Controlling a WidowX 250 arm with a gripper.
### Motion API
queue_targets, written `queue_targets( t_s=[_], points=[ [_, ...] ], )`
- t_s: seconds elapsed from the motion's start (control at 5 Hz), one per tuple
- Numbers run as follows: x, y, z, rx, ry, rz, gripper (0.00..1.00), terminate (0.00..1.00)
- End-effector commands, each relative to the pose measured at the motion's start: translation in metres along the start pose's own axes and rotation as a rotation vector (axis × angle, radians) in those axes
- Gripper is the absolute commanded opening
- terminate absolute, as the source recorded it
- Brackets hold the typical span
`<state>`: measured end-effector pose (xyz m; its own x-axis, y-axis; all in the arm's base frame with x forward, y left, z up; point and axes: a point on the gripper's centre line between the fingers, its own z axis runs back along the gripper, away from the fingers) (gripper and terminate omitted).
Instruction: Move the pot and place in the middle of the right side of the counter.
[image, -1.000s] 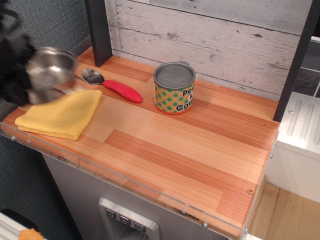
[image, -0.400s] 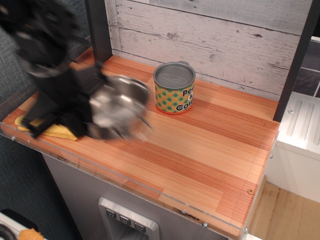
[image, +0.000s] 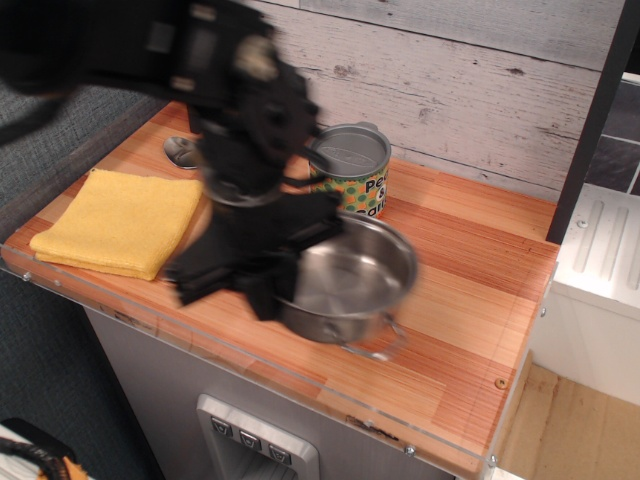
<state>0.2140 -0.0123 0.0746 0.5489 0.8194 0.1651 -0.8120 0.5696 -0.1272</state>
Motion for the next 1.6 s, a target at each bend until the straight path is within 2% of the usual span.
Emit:
queue_targets(
  t_s=[0.0, 0.4, 1.0, 1.2, 1.4],
  points=[
    [-0.002, -0.016, -0.007, -0.02, -0.017, -0.129, 0.0, 0.0],
    [-0.006, -0.04, -0.025, 0.019, 0.002, -0.183, 0.0, 0.0],
    [0.004, -0.056, -0.048, 0.06, 0.057, -0.222, 0.0, 0.0],
    [0.006, -0.056, -0.05, 0.082, 0.054, -0.231, 1.0, 0.0],
    [0.007, -0.054, -0.046, 0.085, 0.06, -0.235, 1.0, 0.0]
  ],
)
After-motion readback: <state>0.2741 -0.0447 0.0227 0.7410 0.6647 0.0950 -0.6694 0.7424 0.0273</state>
